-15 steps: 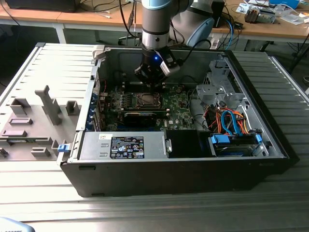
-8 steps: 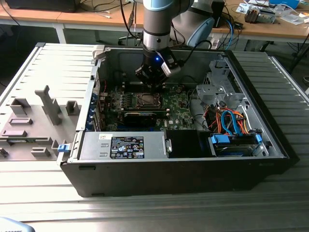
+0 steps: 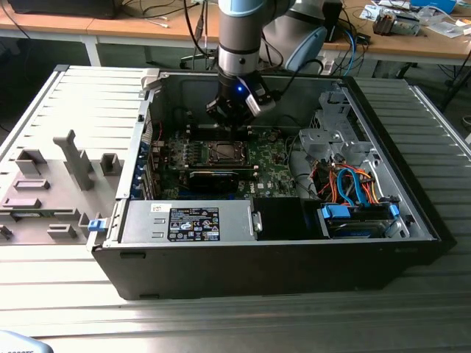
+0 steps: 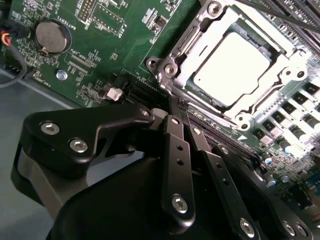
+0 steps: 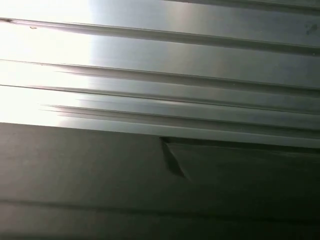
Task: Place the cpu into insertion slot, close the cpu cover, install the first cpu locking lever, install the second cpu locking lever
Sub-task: 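Install the first cpu locking lever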
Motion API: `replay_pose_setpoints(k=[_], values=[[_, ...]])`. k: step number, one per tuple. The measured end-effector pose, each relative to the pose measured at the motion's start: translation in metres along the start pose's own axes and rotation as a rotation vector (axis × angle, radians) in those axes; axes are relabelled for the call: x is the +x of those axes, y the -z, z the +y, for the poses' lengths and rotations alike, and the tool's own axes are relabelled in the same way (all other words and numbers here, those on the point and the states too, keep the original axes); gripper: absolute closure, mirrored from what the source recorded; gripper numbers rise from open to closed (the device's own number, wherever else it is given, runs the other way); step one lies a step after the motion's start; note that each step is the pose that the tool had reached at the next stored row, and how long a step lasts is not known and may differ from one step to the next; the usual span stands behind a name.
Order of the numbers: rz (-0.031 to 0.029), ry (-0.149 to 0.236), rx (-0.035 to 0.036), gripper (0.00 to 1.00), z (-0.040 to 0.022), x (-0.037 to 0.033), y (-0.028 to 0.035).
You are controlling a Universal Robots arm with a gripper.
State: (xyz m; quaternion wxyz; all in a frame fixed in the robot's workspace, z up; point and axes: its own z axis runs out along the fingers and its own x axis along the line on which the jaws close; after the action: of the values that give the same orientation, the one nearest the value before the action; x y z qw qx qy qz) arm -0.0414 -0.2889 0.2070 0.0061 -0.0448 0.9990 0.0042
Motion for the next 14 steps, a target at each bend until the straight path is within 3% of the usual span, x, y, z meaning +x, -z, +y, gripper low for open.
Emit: replay_pose_setpoints(k=[3, 9, 14], values=[[0.0002, 0.0, 0.0023, 0.89, -0.0007, -0.0001, 0.0085], [0.0005, 0.0, 0.0037, 0.89, -0.0144, 0.0012, 0.0087], [0.0004, 0.0, 0.0039, 0.89, -0.0196, 0.0017, 0.0087]])
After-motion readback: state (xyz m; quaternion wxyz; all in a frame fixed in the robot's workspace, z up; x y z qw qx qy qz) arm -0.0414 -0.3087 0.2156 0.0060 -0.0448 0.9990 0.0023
